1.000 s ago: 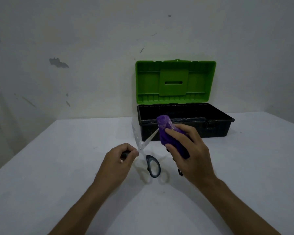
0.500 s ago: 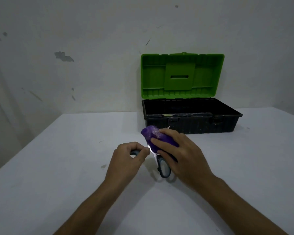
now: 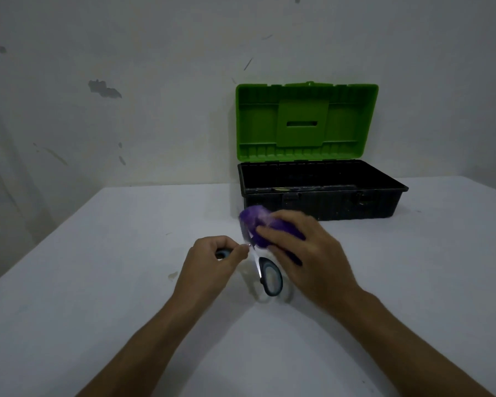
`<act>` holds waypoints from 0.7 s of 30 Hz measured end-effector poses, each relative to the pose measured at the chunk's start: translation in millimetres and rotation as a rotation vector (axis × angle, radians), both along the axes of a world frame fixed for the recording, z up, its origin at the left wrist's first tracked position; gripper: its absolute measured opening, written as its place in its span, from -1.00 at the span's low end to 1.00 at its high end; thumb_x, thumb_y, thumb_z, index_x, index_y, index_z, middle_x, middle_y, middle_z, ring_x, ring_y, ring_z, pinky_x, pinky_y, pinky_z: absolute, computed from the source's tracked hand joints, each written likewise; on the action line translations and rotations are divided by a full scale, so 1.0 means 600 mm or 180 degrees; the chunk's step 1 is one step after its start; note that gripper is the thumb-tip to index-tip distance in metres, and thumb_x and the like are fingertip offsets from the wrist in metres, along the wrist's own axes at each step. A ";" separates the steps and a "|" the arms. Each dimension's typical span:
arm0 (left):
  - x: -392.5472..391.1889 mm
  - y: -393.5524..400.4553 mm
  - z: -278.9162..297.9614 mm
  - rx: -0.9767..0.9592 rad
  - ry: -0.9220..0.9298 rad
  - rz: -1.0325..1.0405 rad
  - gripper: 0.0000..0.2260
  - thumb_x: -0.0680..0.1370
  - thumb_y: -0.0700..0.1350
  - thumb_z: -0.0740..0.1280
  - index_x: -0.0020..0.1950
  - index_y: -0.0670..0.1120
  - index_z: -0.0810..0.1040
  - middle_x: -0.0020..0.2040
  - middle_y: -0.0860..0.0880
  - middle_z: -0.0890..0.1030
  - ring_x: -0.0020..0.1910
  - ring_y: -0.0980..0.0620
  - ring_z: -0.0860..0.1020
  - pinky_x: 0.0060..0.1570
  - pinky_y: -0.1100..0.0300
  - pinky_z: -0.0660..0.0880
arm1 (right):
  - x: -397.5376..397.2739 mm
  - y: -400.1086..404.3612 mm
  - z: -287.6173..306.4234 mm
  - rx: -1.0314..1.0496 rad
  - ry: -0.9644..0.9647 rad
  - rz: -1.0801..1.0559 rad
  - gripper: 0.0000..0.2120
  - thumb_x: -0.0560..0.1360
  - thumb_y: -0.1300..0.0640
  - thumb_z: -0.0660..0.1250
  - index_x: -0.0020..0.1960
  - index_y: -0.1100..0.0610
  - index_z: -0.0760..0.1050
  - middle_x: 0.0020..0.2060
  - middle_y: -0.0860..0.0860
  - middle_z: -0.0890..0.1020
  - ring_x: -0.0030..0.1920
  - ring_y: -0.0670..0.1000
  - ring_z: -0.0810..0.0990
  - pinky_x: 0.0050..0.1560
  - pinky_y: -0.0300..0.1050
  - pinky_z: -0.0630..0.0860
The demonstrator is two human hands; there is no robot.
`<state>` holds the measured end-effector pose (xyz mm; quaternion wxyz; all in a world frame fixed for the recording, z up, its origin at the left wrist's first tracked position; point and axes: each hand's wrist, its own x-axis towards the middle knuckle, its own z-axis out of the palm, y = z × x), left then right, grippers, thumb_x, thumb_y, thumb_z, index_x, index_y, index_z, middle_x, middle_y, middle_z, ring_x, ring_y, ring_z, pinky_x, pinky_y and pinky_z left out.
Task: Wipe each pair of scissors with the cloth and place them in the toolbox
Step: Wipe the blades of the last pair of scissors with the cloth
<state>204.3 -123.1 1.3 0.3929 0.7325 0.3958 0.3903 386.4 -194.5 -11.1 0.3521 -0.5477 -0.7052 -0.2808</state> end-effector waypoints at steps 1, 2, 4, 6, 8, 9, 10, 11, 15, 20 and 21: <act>-0.002 0.000 0.001 0.0035 -0.0005 -0.0002 -0.82 0.54 -0.04 0.40 -0.24 -0.07 0.65 -0.46 0.17 0.53 -0.51 0.28 0.46 -0.41 0.41 0.32 | -0.008 0.002 -0.005 -0.0068 -0.0065 0.0054 -0.67 0.55 0.02 0.25 0.28 0.06 0.55 0.27 0.06 0.51 0.09 0.05 0.55 0.03 -0.15 0.57; -0.003 0.000 0.004 0.0082 -0.0003 -0.0019 -0.82 0.54 -0.05 0.40 -0.25 -0.06 0.64 -0.46 0.17 0.53 -0.50 0.28 0.46 -0.41 0.42 0.32 | -0.009 0.006 -0.007 -0.0076 -0.0086 0.0053 -0.68 0.55 0.04 0.28 0.27 0.06 0.56 0.26 0.06 0.52 0.08 0.06 0.56 0.02 -0.13 0.58; -0.006 0.001 0.005 0.0166 -0.0024 -0.0082 -0.80 0.53 -0.05 0.41 -0.28 -0.06 0.64 -0.46 0.18 0.55 -0.49 0.26 0.46 -0.44 0.43 0.34 | 0.003 0.014 -0.006 0.0016 -0.0016 -0.0113 -0.69 0.52 0.08 0.35 0.24 0.07 0.58 0.23 0.07 0.53 0.03 0.05 0.55 -0.06 -0.13 0.58; -0.005 0.002 0.002 0.0247 0.0028 -0.0124 -0.80 0.52 -0.05 0.42 -0.30 -0.05 0.63 -0.41 0.15 0.58 -0.45 0.26 0.49 -0.41 0.44 0.37 | 0.027 0.017 -0.003 0.0123 0.0216 -0.0435 -0.69 0.49 0.13 0.40 0.23 0.06 0.59 0.21 0.05 0.53 0.01 0.05 0.54 -0.14 -0.10 0.58; -0.003 0.003 -0.003 0.0247 0.0124 -0.0151 -0.81 0.52 -0.05 0.42 -0.30 -0.03 0.63 -0.40 0.16 0.59 -0.41 0.26 0.50 -0.38 0.44 0.38 | 0.049 0.014 -0.002 0.0222 0.0461 -0.0682 -0.68 0.49 0.17 0.42 0.24 0.07 0.58 0.20 0.06 0.53 0.02 0.06 0.53 -0.17 -0.04 0.59; -0.002 0.004 -0.005 0.0217 0.0128 -0.0162 -0.81 0.52 -0.05 0.42 -0.29 -0.03 0.63 -0.42 0.18 0.57 -0.42 0.26 0.49 -0.39 0.42 0.37 | 0.056 0.011 -0.001 0.0304 0.0539 -0.0729 -0.67 0.49 0.17 0.42 0.25 0.09 0.57 0.21 0.06 0.52 0.04 0.07 0.53 -0.16 -0.04 0.60; -0.001 0.005 -0.006 0.0192 0.0095 -0.0153 -0.80 0.53 -0.05 0.41 -0.28 -0.05 0.63 -0.44 0.19 0.55 -0.43 0.25 0.48 -0.39 0.41 0.35 | 0.059 0.008 0.000 0.0402 0.0578 -0.0713 -0.67 0.50 0.18 0.41 0.26 0.10 0.57 0.21 0.07 0.51 0.06 0.08 0.53 -0.14 -0.04 0.60; 0.000 0.007 -0.007 0.0185 0.0051 -0.0118 -0.80 0.53 -0.05 0.41 -0.27 -0.06 0.64 -0.44 0.19 0.54 -0.43 0.25 0.47 -0.38 0.40 0.35 | 0.057 0.006 0.001 0.0489 0.0591 -0.0643 -0.67 0.50 0.17 0.41 0.26 0.11 0.56 0.22 0.07 0.50 0.08 0.08 0.54 -0.11 -0.06 0.60; 0.002 0.007 -0.011 0.0098 -0.0076 -0.0008 -0.81 0.53 -0.02 0.40 -0.25 -0.05 0.63 -0.36 0.13 0.58 -0.39 0.22 0.49 -0.31 0.32 0.39 | 0.021 0.008 0.004 0.0570 0.0434 -0.0282 -0.66 0.52 0.09 0.36 0.27 0.14 0.54 0.25 0.07 0.45 0.13 0.07 0.52 -0.01 -0.17 0.56; 0.011 -0.011 -0.006 -0.0428 -0.0486 -0.0179 -0.80 0.44 0.01 0.49 -0.23 -0.09 0.60 -0.43 0.09 0.54 -0.50 0.18 0.41 -0.43 0.31 0.36 | 0.003 0.012 -0.004 0.0461 0.0462 -0.0081 -0.60 0.51 0.05 0.37 0.33 0.06 0.45 0.27 0.05 0.44 0.16 0.06 0.53 -0.03 -0.09 0.60; 0.013 -0.014 -0.003 -0.0620 -0.0575 -0.0207 -0.80 0.41 -0.02 0.52 -0.22 -0.11 0.60 -0.46 0.09 0.51 -0.53 0.19 0.38 -0.49 0.34 0.33 | 0.004 0.011 -0.004 0.0462 0.0501 -0.0079 -0.59 0.51 0.04 0.37 0.33 0.05 0.43 0.27 0.05 0.44 0.16 0.06 0.53 -0.04 -0.09 0.61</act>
